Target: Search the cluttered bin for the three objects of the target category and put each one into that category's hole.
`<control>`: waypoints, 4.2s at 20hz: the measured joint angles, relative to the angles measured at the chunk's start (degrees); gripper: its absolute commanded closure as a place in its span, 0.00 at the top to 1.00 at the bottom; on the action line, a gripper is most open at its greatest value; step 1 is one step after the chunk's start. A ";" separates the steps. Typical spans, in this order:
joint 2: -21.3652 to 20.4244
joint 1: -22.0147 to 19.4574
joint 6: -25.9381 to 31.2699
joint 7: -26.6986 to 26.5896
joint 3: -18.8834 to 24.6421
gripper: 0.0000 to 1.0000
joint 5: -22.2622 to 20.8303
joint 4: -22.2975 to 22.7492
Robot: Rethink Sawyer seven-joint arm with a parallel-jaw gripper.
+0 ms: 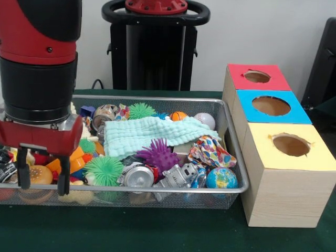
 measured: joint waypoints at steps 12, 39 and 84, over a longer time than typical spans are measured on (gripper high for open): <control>-5.70 -3.13 -0.02 0.00 -0.04 1.00 0.28 11.31; -7.44 -3.09 -0.02 0.00 -0.04 1.00 -0.29 14.78; -2.03 -1.71 -3.50 0.00 -0.36 1.00 -1.15 14.54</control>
